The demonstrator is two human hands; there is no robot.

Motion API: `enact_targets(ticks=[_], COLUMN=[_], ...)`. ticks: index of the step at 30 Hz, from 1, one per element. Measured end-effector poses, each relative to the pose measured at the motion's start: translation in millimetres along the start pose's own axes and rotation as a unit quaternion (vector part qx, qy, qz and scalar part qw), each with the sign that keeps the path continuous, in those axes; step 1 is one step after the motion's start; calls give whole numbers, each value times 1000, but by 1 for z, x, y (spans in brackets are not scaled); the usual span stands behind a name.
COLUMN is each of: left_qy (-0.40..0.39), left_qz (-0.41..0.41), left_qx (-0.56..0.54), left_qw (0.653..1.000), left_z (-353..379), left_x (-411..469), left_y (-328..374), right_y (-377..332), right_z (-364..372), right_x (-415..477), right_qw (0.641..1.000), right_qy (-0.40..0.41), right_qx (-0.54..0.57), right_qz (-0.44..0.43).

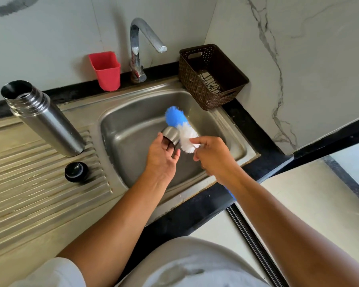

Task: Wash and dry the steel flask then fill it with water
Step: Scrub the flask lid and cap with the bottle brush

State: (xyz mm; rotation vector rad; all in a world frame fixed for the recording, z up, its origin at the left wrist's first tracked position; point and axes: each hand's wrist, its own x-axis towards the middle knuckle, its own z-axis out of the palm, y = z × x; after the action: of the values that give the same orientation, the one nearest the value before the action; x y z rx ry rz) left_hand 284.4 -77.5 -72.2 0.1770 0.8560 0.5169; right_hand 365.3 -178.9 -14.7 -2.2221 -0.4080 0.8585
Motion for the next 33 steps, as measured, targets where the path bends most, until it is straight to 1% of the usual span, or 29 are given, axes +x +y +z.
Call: enact_targets(ticks=[1,2,4,6,10,11,13,15,17,19,20,22,23,24,25,26,28,29,31,33], left_qy=[-17,-16,23,42,-3,2,37,42,2,-17,-6,54,85,106,110,99,63,64,101,103], left_qz=[-5,-5,7,13,-19,-15,4,14,-3,-17,-10,25,41,51,54,48,29,30,35,18], left_qx=[10,10,-17,-25,18,13,-10,5,55,91,102,118,142,175,207,234,275,286,271,250], left_qw=[1000,1000,1000,999,1000,1000,999,999,998,996,995,991,985,978,971,966,959,956,957,963], left_z=[1,1,-2,-3,2,3,2,2,2,1,-3,-10,-12,-14,-12,-11,-12,-13,-16,-16], left_x=[-1,0,5,8,0,1,8,9,3,-2,-1,10,13,14,11,10,7,5,7,10], left_y=[-4,-2,11,18,-3,-1,9,15,6,-4,-2,10,15,15,12,4,-14,-18,-15,-14], right_y=[-2,-4,-3,-3,-3,-3,-1,0,1,0,2,7,9,11,12,12,8,5,4,3], right_z=[1,1,-4,-10,-7,-7,-11,-13,-12,-12,-15,-24,-26,-27,-25,-23,-17,-13,-7,-1], right_x=[1,0,-7,-15,-8,-8,-15,-20,-12,-5,-4,-10,-15,-19,-19,-17,-14,-15,-21,-25], right_qw=[999,997,988,979,966,964,964,969,978,986,991,998,995,983,968,958,950,945,928,913], right_qy=[5,-2,-44,-73,-24,-28,-64,-78,-41,-14,-20,-52,-59,-51,-24,6,41,38,14,18], right_qx=[32,65,121,158,223,230,224,199,173,130,101,-1,-83,-168,-233,-267,-287,-300,-347,-375], right_qz=[27,52,87,102,126,127,126,120,111,99,88,33,-7,-50,-86,-104,-119,-123,-139,-158])
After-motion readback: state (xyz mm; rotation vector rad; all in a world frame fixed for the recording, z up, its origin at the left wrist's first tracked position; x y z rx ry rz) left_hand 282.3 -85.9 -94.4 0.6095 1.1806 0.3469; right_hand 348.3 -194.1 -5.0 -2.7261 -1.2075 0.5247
